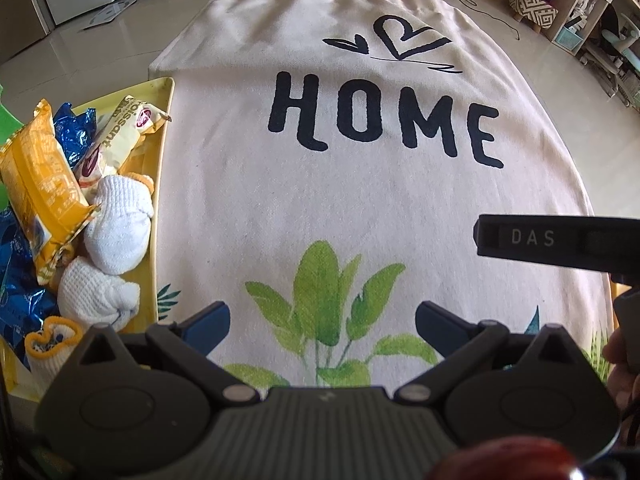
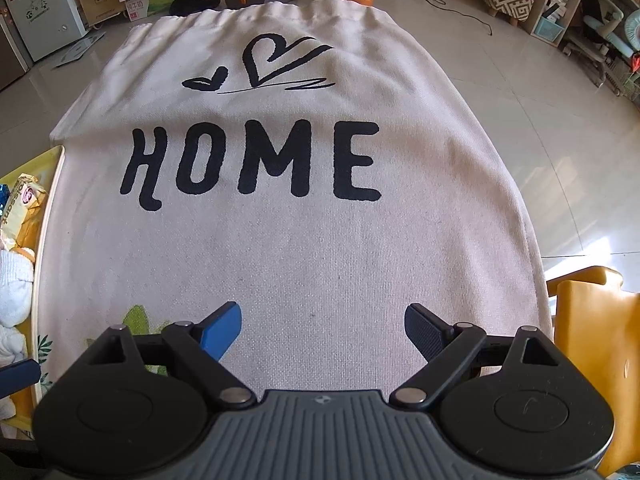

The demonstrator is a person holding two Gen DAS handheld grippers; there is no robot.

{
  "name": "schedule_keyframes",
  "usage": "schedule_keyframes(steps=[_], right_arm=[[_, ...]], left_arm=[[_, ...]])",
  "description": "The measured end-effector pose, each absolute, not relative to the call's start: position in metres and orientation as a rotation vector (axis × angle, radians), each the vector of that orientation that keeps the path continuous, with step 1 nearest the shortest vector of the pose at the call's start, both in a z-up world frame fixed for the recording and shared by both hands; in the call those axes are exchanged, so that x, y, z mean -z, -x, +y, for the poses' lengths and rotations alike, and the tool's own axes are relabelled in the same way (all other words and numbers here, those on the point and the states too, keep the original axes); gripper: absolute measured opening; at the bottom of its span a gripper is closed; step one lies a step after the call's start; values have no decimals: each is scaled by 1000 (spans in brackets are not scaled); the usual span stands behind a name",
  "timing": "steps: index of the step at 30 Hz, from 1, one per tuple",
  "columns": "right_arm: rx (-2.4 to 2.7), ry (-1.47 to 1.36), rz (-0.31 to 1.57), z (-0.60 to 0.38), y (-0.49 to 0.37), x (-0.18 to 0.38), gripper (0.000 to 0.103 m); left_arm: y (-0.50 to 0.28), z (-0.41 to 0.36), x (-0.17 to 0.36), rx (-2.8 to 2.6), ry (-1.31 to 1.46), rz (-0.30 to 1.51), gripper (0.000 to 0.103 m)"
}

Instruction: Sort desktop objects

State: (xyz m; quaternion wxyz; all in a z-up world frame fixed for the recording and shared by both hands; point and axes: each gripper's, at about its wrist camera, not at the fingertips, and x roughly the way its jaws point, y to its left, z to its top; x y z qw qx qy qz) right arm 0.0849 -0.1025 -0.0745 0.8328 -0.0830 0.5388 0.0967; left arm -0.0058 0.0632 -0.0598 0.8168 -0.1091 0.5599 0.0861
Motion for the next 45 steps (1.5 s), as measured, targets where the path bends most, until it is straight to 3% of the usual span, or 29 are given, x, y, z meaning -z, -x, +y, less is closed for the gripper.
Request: schedule_keyframes(steps=[22,45], right_arm=[[-426,152,1062,-48,-67,55,89],[-625,338,1084,50,-12,60,89]], left_arm=[[34,82,35,-329,206,1132,102],[99,147,41,-557,344,1146,102]])
